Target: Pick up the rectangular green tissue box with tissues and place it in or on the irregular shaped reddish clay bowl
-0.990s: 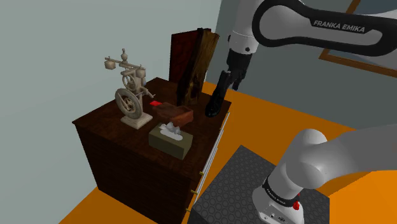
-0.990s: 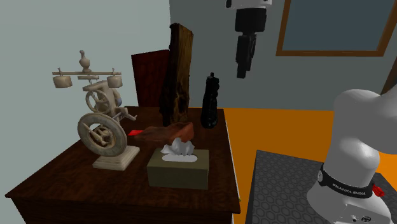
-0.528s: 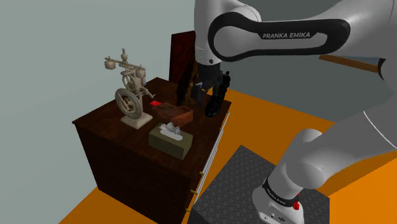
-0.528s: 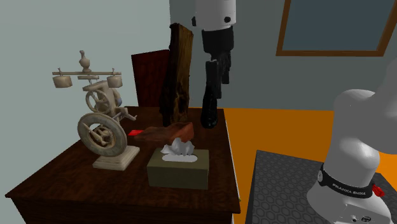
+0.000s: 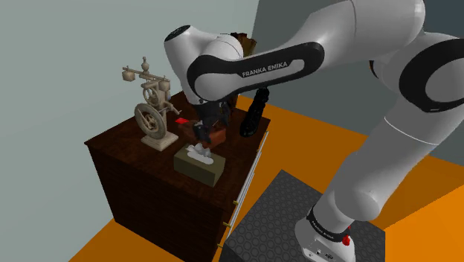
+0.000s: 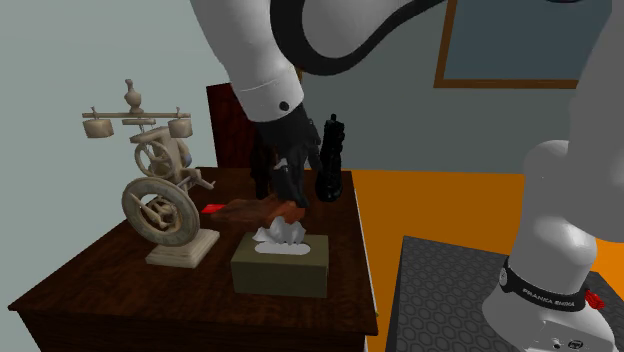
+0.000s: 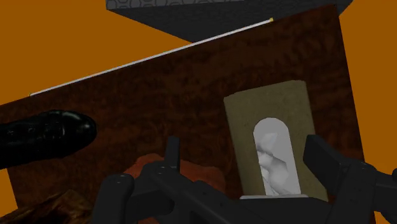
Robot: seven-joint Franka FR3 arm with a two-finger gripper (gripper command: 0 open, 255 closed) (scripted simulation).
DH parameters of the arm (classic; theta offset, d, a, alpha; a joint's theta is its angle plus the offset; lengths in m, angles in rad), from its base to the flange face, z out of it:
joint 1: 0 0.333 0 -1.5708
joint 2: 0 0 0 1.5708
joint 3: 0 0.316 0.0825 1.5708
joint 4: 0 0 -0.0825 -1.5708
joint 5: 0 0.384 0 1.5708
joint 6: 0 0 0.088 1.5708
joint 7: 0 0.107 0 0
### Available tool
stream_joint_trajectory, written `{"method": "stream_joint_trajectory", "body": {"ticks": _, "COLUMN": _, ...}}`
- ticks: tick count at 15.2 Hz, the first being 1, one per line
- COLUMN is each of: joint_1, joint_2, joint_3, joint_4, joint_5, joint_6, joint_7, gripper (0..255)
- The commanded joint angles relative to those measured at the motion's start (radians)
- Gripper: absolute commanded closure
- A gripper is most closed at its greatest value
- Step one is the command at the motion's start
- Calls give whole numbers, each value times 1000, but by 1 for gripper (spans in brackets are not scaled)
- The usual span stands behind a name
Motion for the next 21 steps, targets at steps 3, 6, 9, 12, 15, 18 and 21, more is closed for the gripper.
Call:
{"method": "stream_joint_trajectory", "body": {"ticks": 3, "joint_1": 44, "joint_2": 226, "joint_3": 37, "joint_4": 148, "joint_5": -107, "joint_6": -70, "joint_7": 103, "gripper": 0}}
{"method": "stream_joint_trajectory", "body": {"ticks": 6, "joint_1": 69, "joint_2": 309, "joint_3": 35, "joint_4": 191, "joint_5": -147, "joint_6": -88, "joint_7": 134, "gripper": 0}}
{"method": "stream_joint_trajectory", "body": {"ticks": 9, "joint_1": 59, "joint_2": 299, "joint_3": 31, "joint_4": 143, "joint_5": -149, "joint_6": -47, "joint_7": 135, "gripper": 0}}
{"method": "stream_joint_trajectory", "body": {"ticks": 12, "joint_1": 49, "joint_2": 291, "joint_3": 26, "joint_4": 97, "joint_5": -152, "joint_6": -7, "joint_7": 137, "gripper": 0}}
{"method": "stream_joint_trajectory", "body": {"ticks": 15, "joint_1": 47, "joint_2": 290, "joint_3": 25, "joint_4": 89, "joint_5": -153, "joint_6": 0, "joint_7": 138, "gripper": 0}}
{"method": "stream_joint_trajectory", "body": {"ticks": 18, "joint_1": 47, "joint_2": 290, "joint_3": 25, "joint_4": 89, "joint_5": -153, "joint_6": 0, "joint_7": 138, "gripper": 0}}
{"method": "stream_joint_trajectory", "body": {"ticks": 21, "joint_1": 47, "joint_2": 290, "joint_3": 25, "joint_4": 89, "joint_5": -153, "joint_6": 0, "joint_7": 138, "gripper": 255}}
